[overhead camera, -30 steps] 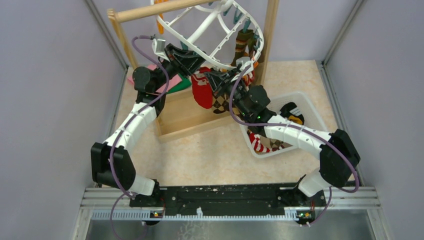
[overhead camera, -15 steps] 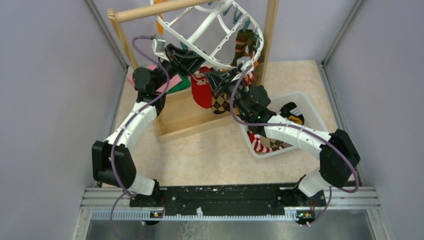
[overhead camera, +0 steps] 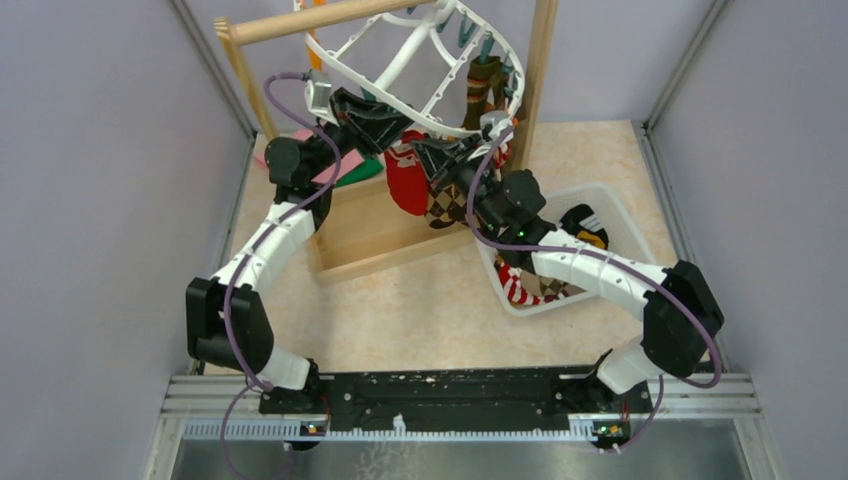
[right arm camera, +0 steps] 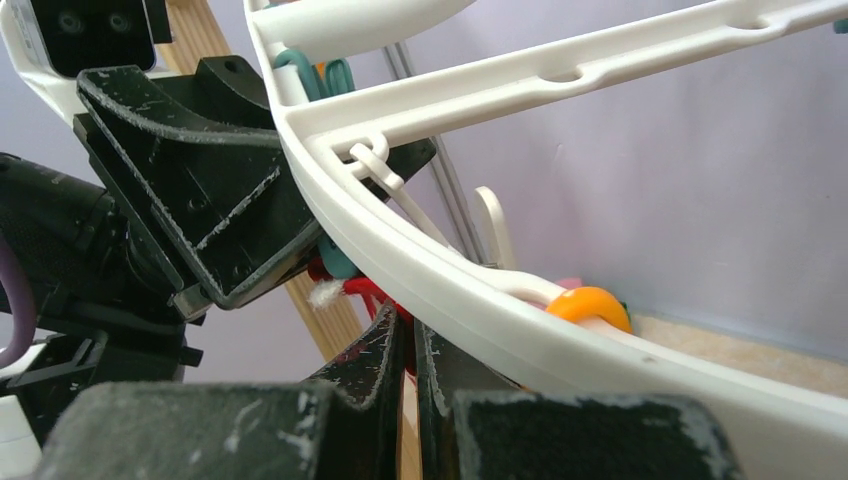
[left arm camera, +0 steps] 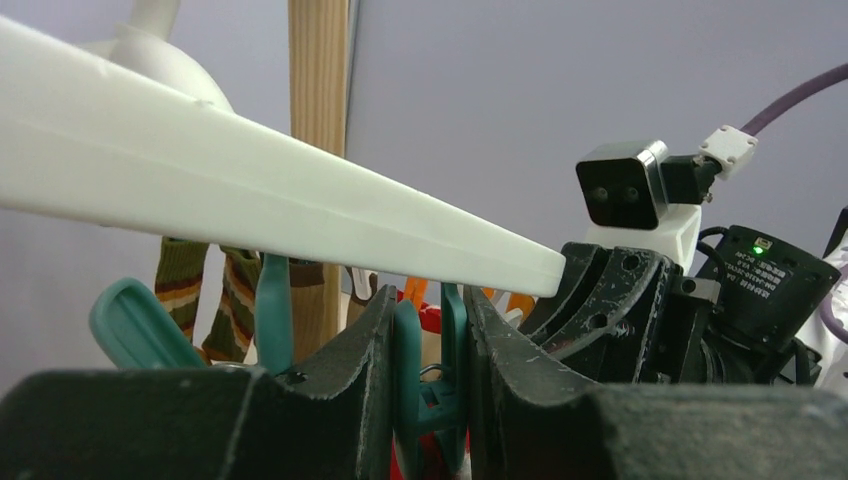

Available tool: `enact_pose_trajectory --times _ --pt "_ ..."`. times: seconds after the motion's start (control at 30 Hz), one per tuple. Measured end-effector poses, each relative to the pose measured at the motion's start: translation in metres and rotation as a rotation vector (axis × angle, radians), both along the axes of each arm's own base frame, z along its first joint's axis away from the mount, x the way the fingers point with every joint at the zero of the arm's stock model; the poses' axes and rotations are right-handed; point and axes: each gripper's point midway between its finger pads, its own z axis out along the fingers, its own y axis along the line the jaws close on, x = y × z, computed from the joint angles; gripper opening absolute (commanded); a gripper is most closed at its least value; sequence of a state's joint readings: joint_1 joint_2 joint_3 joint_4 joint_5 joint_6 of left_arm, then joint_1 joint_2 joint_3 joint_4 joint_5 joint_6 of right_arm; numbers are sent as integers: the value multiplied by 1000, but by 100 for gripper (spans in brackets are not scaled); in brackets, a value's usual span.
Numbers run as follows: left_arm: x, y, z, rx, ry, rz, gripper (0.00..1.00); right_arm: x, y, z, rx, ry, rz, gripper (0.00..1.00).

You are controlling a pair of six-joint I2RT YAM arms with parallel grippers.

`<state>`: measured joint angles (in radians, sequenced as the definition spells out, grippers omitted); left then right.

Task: Clip the socks to the hanger
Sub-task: Clamp the sock onto the hanger.

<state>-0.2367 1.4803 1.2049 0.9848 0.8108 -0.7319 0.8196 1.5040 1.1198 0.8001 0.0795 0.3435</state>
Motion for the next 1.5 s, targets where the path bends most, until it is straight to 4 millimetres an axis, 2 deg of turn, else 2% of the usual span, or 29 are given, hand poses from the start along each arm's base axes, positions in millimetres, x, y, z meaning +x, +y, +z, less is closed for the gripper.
enact_pose_trajectory --times 0.7,1.33,1.5 --pt "-5 -2 -3 20 -74 -41 3 -5 -4 7 61 7 45 0" --pt "-4 3 0 -2 -46 -46 86 -2 -7 8 68 4 39 0" --pt "-3 4 -1 -9 -41 -35 96 0 -8 8 68 4 35 0"
